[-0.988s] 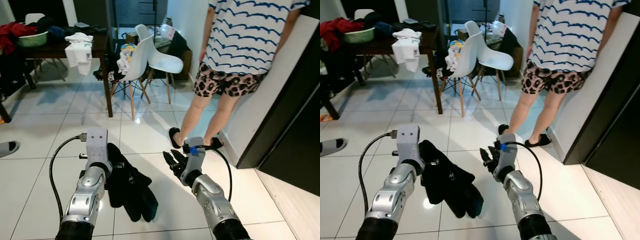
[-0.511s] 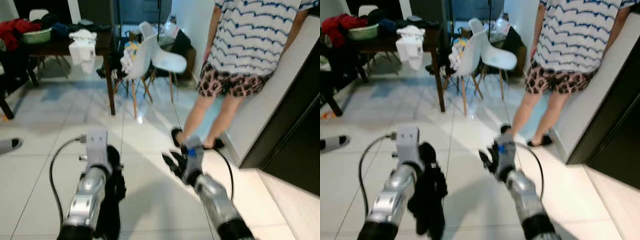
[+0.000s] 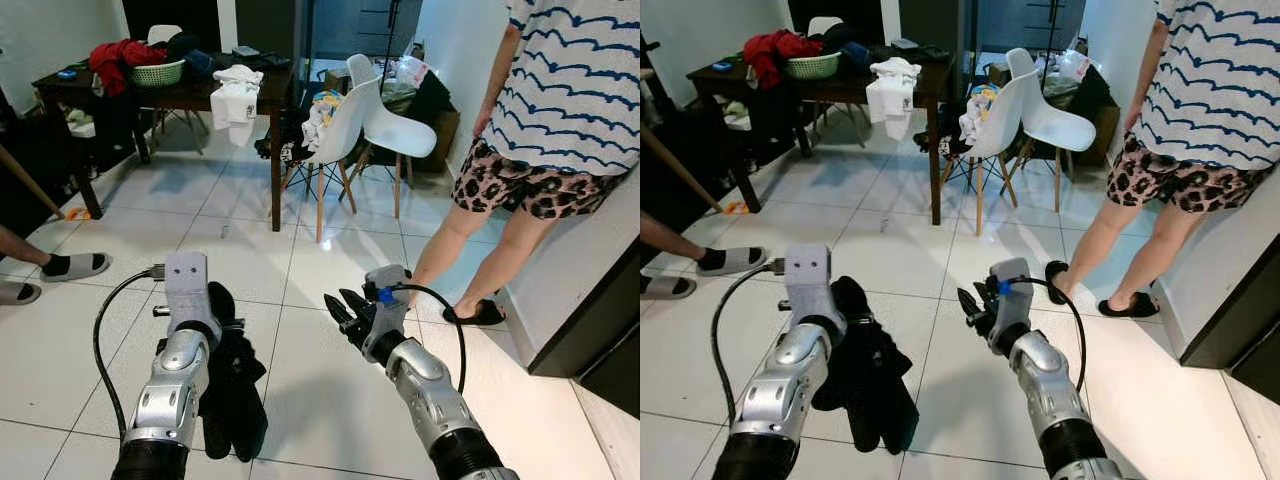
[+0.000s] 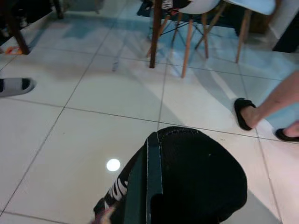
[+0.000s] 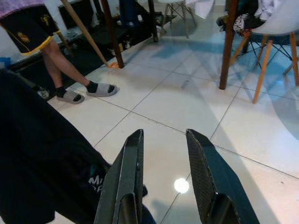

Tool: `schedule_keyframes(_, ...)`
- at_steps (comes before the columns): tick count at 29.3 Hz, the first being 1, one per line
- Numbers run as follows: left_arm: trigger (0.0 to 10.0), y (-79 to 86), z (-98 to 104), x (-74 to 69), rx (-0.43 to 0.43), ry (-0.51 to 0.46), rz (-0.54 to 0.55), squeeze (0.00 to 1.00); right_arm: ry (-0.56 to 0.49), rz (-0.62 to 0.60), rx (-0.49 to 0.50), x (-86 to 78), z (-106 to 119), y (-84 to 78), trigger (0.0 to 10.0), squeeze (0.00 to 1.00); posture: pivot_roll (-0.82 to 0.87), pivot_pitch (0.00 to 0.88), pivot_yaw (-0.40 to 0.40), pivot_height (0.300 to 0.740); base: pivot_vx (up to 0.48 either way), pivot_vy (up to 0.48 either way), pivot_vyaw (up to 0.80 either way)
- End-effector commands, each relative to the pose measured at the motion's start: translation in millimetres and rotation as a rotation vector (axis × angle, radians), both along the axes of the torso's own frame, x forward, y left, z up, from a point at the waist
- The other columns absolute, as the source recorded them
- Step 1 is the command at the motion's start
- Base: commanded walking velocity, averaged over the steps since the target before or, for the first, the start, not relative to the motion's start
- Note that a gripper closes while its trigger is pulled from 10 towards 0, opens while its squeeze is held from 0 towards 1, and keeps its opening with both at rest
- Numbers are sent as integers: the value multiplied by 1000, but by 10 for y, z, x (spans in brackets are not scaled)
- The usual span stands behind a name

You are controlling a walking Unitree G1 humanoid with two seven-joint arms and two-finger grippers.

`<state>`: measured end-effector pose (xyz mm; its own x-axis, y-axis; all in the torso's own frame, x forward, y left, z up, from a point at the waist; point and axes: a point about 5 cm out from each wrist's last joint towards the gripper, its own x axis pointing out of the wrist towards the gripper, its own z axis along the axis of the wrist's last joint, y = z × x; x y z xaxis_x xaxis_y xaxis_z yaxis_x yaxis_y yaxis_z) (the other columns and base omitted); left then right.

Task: Hang hanger

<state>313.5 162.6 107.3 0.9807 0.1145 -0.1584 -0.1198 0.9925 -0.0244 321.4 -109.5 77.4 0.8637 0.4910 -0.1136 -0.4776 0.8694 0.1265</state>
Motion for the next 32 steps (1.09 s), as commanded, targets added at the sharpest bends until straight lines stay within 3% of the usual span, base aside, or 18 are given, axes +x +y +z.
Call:
schedule_keyframes(1,10000,-22,79,27,6,-27,-12,0,36,-11,-1,21,-17,-15,10000,0,-24,0,-55,740,0,0,0)
schedule_keyframes(9,10000,-24,86,10,-5,-36,-21,0,-13,21,-30,23,14,3,10000,0,-21,0,-66,740,0,0,0)
schedule_keyframes(32,10000,-59,72,-15,-3,-36,-49,0,-9,18,-31,7,-10,-36,10000,0,-24,0,-67,740,0,0,0)
